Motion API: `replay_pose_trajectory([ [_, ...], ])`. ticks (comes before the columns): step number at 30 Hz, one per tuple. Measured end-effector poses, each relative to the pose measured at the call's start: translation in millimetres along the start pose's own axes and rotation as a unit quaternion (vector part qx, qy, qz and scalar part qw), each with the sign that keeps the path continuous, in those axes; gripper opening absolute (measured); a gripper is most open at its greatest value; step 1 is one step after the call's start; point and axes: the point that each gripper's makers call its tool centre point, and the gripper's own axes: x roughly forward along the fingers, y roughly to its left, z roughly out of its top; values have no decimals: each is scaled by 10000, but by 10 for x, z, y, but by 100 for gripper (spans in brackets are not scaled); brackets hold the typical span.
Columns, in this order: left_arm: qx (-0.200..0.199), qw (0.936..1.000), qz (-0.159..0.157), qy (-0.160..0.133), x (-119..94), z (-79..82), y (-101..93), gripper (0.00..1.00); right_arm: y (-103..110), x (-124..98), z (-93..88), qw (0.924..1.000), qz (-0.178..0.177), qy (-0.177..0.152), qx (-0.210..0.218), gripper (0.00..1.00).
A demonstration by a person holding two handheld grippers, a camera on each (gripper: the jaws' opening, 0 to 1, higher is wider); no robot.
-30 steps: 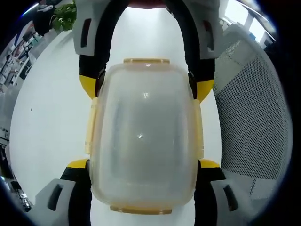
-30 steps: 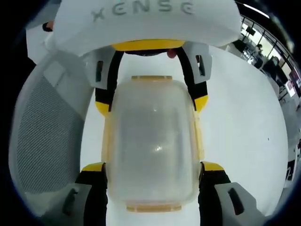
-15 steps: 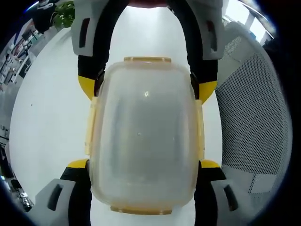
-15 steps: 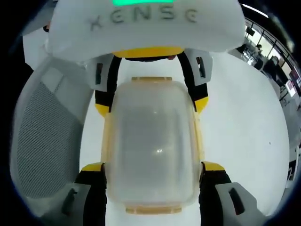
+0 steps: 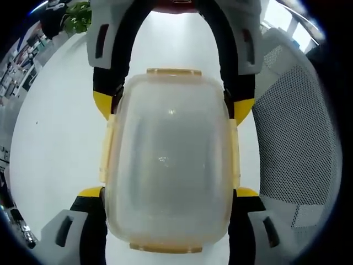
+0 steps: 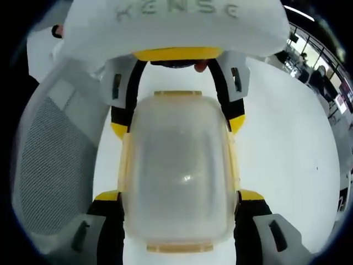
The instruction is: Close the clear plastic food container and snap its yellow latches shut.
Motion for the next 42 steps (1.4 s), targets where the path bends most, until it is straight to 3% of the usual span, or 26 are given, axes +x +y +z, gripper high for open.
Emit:
replay_pose_trajectory([
  [42, -123, 9999, 13, -64, 35, 2, 528, 94, -526, 33, 15, 10000, -77, -43, -18, 83],
])
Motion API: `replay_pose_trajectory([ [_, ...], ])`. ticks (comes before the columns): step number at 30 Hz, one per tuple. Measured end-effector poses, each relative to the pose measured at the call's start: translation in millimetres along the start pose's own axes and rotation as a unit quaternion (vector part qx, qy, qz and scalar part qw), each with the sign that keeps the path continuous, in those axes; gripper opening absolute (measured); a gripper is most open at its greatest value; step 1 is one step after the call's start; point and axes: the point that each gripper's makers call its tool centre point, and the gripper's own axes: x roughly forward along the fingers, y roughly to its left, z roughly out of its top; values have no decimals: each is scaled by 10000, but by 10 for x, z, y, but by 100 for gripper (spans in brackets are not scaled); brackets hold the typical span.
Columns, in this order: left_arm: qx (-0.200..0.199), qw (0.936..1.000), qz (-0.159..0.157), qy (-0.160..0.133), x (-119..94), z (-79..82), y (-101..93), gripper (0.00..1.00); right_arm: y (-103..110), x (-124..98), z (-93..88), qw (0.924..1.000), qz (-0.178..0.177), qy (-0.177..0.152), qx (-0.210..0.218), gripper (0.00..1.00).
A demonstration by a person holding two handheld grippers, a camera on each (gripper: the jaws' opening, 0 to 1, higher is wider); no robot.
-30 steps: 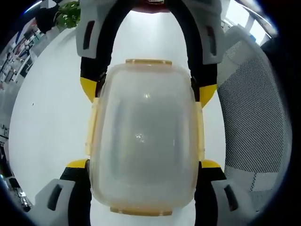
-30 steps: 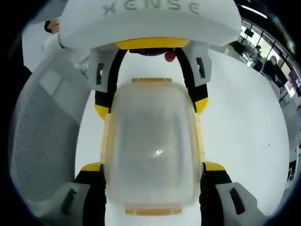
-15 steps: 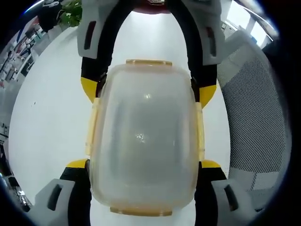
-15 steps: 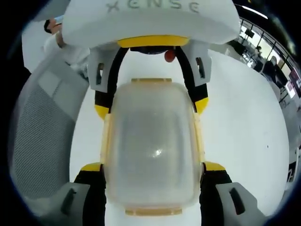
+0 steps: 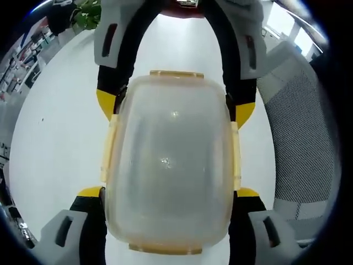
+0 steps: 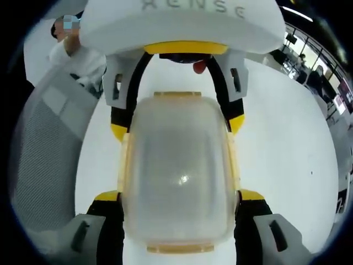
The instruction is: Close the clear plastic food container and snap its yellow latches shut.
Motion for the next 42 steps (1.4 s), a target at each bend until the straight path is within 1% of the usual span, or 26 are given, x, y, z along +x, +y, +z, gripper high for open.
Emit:
replay_pose_trajectory([
  [6, -18, 10000, 6, 5, 2, 9, 74, 94, -79, 1, -4, 10000, -9, -25, -14, 83],
  [12, -9, 10000, 1, 30, 8, 16, 144, 94, -154, 8, -11, 10000, -14, 37, -9, 83],
  [19, 17, 10000, -9, -15, 5, 25, 245, 94, -243, 5, -10, 10000, -34, 21, 17, 83],
  [25, 38, 10000, -16, 54, 3, 39, 335, 94, -333, -6, -16, 10000, -53, 4, 31, 84],
  [42, 15, 10000, -7, 91, 1, 62, 404, 94, -409, -33, -24, 10000, -67, 3, 5, 84],
])
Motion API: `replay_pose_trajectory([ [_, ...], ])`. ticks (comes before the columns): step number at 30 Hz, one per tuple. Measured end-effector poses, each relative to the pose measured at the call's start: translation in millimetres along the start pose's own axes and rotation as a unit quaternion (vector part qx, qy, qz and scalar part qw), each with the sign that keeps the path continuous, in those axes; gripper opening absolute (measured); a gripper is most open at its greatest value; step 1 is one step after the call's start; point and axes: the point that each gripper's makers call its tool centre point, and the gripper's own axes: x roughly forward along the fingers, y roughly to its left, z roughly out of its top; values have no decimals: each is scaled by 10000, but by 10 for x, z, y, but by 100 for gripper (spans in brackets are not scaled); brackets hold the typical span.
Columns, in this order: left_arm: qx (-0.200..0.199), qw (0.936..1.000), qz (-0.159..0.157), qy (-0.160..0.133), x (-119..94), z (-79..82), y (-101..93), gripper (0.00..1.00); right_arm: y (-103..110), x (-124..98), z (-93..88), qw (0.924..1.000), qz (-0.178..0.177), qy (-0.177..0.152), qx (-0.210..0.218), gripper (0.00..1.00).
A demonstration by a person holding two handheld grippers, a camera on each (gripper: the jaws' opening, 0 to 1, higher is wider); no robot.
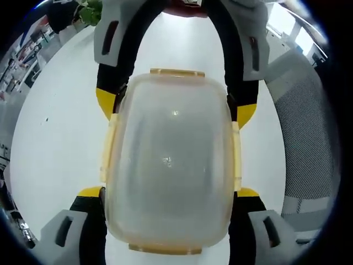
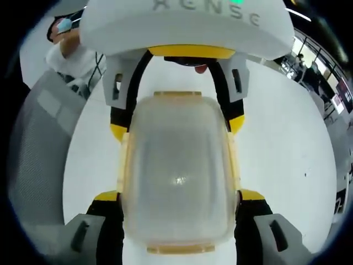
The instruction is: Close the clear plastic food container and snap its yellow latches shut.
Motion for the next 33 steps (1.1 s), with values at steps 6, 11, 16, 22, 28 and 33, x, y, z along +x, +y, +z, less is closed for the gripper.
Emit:
replay_pose_trajectory([
  [6, 9, 10000, -1, -20, 2, 5, 28, 94, -36, -1, -1, 10000, -9, -7, 8, 84],
  [11, -16, 10000, 6, 35, 8, -1, 53, 94, -62, 8, 1, 10000, 6, -5, -12, 84],
  [16, 23, 10000, -8, 22, 9, 0, 94, 94, -102, 18, 4, 10000, -10, -40, 25, 84],
  [22, 12, 10000, -4, -27, 13, 3, 128, 94, -134, 24, 10, 9999, -1, -96, 29, 85],
  [28, 18, 10000, -8, 30, 23, 1, 183, 94, -183, 36, 9, 10000, 5, -87, 38, 85],
  [33, 63, 10000, -25, 41, 32, 10, 228, 94, -221, 41, -1, 9999, -23, -96, 86, 85],
])
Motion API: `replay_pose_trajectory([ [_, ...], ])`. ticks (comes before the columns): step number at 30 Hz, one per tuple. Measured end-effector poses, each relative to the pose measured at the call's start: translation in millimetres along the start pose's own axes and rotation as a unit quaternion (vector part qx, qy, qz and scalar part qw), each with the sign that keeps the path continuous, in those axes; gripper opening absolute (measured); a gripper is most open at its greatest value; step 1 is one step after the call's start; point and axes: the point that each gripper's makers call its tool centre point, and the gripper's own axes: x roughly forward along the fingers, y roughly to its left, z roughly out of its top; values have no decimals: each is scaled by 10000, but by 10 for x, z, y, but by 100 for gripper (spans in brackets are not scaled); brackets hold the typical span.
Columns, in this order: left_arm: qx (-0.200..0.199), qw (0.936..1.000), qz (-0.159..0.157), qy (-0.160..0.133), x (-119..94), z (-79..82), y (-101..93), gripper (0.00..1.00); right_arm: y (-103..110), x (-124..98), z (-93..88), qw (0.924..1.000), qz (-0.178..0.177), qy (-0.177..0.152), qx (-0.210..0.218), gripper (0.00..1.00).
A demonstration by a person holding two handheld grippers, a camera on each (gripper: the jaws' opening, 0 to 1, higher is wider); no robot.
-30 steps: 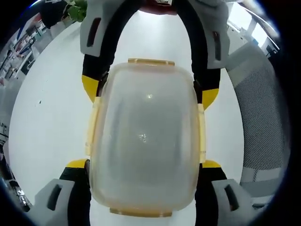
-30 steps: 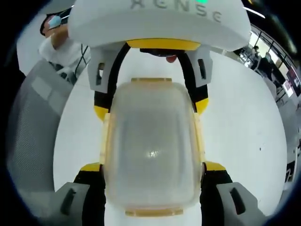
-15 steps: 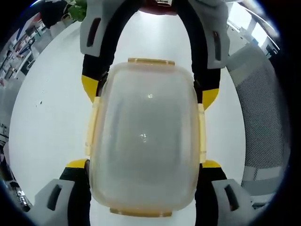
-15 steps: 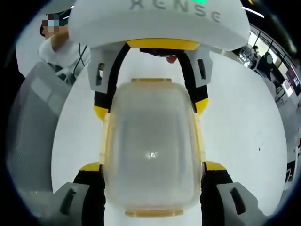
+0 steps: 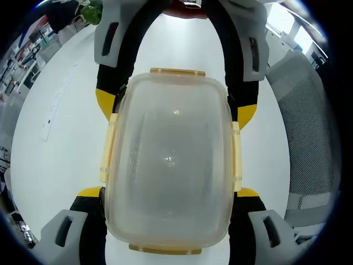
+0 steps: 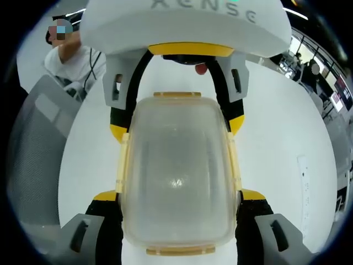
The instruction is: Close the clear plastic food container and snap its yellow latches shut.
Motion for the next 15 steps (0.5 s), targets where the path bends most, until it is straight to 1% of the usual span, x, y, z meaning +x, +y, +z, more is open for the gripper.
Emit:
replay_pose_trajectory([
  [7, -8, 10000, -1, 66, 8, -1, 32, 94, -40, 13, -6, 10000, -3, -72, 0, 86],
  [15, -3, 10000, 0, 1, 9, 4, 30, 94, -35, 17, -3, 10000, -5, -70, 2, 86],
])
